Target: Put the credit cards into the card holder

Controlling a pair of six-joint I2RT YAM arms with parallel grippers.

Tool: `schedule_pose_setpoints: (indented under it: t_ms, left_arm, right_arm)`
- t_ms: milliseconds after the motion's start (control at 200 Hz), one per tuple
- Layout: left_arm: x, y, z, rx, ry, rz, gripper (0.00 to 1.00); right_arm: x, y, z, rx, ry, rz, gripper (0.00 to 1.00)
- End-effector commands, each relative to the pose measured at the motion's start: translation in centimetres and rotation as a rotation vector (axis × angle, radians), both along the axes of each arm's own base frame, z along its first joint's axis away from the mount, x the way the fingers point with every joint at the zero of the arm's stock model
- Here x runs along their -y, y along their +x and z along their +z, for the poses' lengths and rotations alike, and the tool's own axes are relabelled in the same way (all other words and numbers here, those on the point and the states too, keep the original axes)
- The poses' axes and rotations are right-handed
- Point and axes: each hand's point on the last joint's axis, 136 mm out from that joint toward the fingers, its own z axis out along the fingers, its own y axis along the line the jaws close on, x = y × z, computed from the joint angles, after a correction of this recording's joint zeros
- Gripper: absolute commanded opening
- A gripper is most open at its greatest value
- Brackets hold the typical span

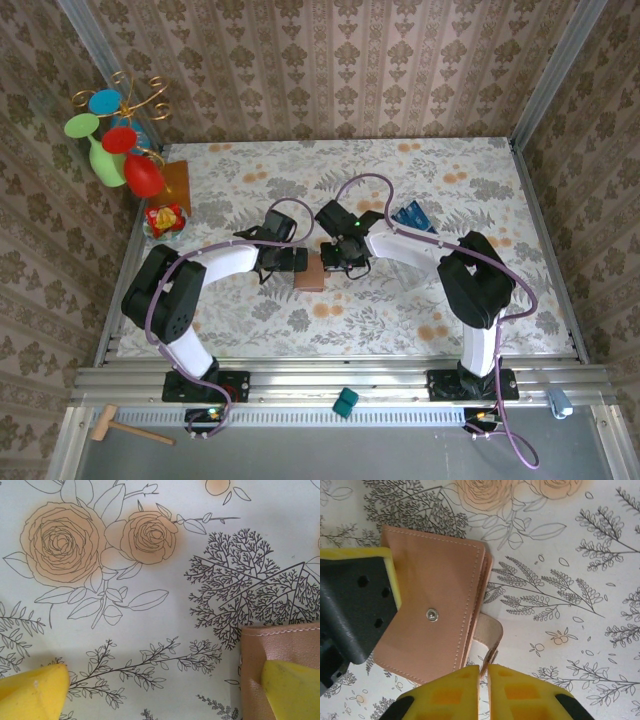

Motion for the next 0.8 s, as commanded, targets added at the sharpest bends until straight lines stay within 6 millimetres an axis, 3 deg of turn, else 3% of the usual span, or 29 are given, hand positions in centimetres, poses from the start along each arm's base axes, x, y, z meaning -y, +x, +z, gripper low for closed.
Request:
schedule_pose_setpoints:
  t_ms: [0,190,405,635,795]
  left_arm:
    - [-2.1,-1.8,-2.9,-0.078,0.101,0.024,1.0]
    - [-2.1,-1.9,-3.0,-0.081,0.099,0.024,1.0]
    - [-2.0,-1.8,-3.0,-0.08,0.097,0.023,1.0]
    - [-1.9,-1.9,-3.0,-0.08,0.094,0.021,1.0]
    - [-1.8,-2.0,-2.9,-0.081,0.096,0.02,1.0]
  right_arm:
    - [0.2,0.4,0.4,-0.001,-0.009,-0.01,0.11]
    - [0.2,0.2,0.2,-0.007,-0.008,-0.005,0.0]
    - [-1.0,0.3,0.5,-0.015,0.061,-0.006,0.0]
    - [-3.6,0.9,0.5,-0.033,0.218,-0.021,0.0]
    - [-3.7,1.0,0.4,-0.034,0.222,-0.03,0.0]
